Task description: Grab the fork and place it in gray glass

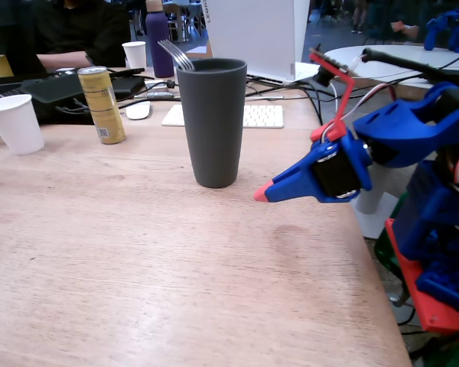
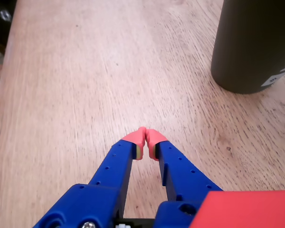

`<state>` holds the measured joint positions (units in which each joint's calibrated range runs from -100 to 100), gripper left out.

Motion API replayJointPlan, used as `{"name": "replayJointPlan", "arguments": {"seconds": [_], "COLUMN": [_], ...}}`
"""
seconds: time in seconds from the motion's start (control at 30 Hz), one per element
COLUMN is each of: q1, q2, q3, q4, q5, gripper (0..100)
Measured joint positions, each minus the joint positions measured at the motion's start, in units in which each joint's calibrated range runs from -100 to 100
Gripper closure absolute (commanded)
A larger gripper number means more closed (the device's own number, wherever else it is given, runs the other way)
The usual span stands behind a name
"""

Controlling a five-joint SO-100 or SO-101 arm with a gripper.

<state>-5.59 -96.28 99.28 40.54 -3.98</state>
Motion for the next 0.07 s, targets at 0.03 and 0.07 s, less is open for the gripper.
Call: {"name": "replayJointPlan", "arguments": {"seconds": [0.03, 0.07], "q1": [0.00, 0.00], "q2": [0.00, 0.00], "q3": [0.00, 0.00], "q4": [0.00, 0.00], "q5": [0.00, 0.00], "gripper": [100, 100]}}
